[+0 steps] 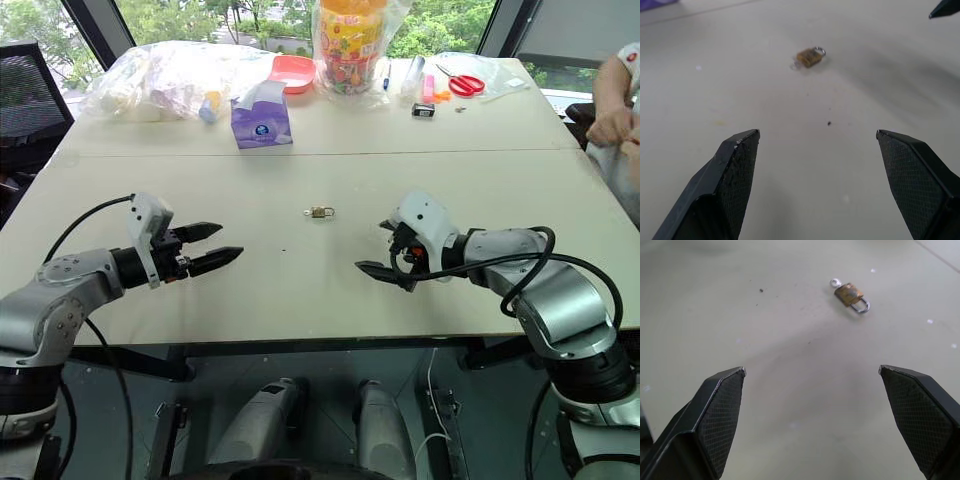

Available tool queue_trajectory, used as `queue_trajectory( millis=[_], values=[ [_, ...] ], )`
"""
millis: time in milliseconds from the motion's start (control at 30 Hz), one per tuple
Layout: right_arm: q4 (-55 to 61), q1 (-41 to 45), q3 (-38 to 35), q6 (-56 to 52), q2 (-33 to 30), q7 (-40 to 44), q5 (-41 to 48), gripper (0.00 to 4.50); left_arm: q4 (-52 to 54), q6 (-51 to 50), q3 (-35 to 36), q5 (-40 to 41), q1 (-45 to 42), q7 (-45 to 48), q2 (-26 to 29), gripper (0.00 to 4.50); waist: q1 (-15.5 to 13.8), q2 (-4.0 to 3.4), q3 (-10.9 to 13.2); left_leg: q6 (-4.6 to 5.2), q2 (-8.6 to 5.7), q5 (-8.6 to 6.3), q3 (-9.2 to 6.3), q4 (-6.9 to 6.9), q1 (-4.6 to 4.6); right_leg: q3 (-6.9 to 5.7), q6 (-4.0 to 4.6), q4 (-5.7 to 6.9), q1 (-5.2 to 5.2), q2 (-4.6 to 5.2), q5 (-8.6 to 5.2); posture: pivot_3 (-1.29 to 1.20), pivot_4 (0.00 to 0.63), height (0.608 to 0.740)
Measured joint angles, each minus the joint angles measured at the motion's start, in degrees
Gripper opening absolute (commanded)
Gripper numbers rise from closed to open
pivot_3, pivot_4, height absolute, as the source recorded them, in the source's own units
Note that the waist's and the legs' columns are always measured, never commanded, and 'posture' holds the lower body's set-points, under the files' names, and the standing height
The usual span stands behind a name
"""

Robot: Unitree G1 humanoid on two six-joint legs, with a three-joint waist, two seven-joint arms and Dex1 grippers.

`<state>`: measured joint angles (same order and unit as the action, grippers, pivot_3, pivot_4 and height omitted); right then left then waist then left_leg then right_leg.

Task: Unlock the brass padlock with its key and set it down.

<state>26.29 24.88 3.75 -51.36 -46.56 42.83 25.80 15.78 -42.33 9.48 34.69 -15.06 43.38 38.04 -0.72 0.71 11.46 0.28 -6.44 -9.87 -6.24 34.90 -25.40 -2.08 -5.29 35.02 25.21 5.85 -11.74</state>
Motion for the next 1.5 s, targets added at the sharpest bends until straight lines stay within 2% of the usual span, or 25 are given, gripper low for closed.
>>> queue_trajectory(
  millis=[467,533,633,733,833,1000,1067,1233,1367,1467,1500],
  values=[
    [-1.82,2.02,2.32,1.78,2.33,-0.92,-3.19,4.5,-0.08,-1.12,0.43,0.87,-0.41,-1.98,-0.04,3.91,0.01,0.0,0.0,0.01,0.01,0.01,0.0,0.06,0.01,0.0,0.19,0.07,0.0,-0.04,0.13,0.0,0.15,0.74],
    [-3.21,4.21,3.72,2.03,3.73,-1.0,-3.98,4.5,-1.17,-0.82,0.29,0.69,-1.08,-1.19,0.46,3.91,0.12,0.0,0.0,0.01,0.02,0.01,0.01,0.06,0.02,0.0,0.22,0.08,0.01,-0.06,0.14,0.0,0.15,0.74],
    [-9.67,11.85,7.93,4.52,8.21,-0.6,-6.54,4.5,-5.3,1.07,-0.26,-1.25,-4.39,2.39,4.46,3.91,0.51,0.0,0.0,-0.03,0.18,0.03,0.03,0.1,0.04,0.0,0.25,0.1,0.03,-0.24,0.17,0.0,0.15,0.74],
    [-22.31,21.38,13.54,9.49,13.82,2.29,-10.13,4.5,-8.57,1.82,-1.11,-1.55,-6.92,9.9,10.82,3.91,1.47,0.0,0.0,-0.06,0.24,0.05,0.06,0.09,0.08,-0.01,0.3,0.11,0.03,-0.3,0.2,0.0,0.15,0.74],
    [-35.92,27.61,17.45,16.2,18.56,5.32,-14.23,4.5,-9.37,1.91,-1.01,-1.27,-8.11,14.15,13.06,3.91,1.57,0.01,0.0,0.0,0.17,0.09,0.09,0.04,0.07,-0.02,0.29,0.1,0.04,-0.35,0.31,0.0,0.15,0.74],
    [-53.74,32.59,20.13,25.97,24.04,9.49,-18.9,4.5,-10.6,2.02,-1.13,-1.28,-8.6,16.42,13.23,3.91,1.52,0.0,0.0,-0.02,0.13,0.1,0.09,-0.01,0.05,0.03,0.15,0.14,0.11,-0.39,0.39,0.0,0.15,0.74],
    [-66.52,37.35,20.65,31.73,27.62,10.9,-21.6,4.5,-9.66,2.15,-0.61,-1.35,-7.74,15.54,12.93,3.91,2.01,0.0,0.0,-0.18,0.15,0.13,0.11,-0.08,0.11,0.05,0.16,0.15,0.12,-0.44,0.4,0.0,0.15,0.74],
    [-89.82,43.73,19.89,42.46,33.48,10.71,-26.49,4.5,-3.28,1.35,2.06,-0.25,-1.51,11.02,9.97,3.91,2.99,0.0,0.0,-0.42,0.21,0.25,0.04,-0.35,0.29,0.2,0.19,0.3,0.13,-0.54,0.41,0.0,0.15,0.74],
    [-97.55,45.81,16.65,45.38,35.63,9.91,-27.58,4.5,0.25,-0.12,2.98,0.91,0.94,7.93,8.85,3.91,3.19,0.01,-0.01,-0.7,0.24,0.42,0.02,-0.68,0.56,0.28,0.25,0.4,0.09,-0.59,0.44,0.0,0.15,0.74],
    [-100.34,46.1,14.55,46.59,36.93,8.32,-28.58,4.5,1.67,-1.12,3.46,1.62,1.09,6.37,8.84,3.91,3.24,0.0,-0.01,-0.82,0.33,0.46,0.01,-0.91,1.1,0.3,0.35,0.5,-0.25,-0.69,0.38,0.0,0.15,0.74],
    [-100.94,46.11,13.78,46.92,37.3,7.76,-28.94,4.24,1.88,-1.14,3.53,1.84,1.12,6.08,8.84,3.95,3.27,0.0,-0.01,-0.83,0.39,0.47,0.01,-0.92,1.17,0.3,0.52,0.5,-0.31,-0.74,0.32,0.0,0.15,0.74]
  ],
)
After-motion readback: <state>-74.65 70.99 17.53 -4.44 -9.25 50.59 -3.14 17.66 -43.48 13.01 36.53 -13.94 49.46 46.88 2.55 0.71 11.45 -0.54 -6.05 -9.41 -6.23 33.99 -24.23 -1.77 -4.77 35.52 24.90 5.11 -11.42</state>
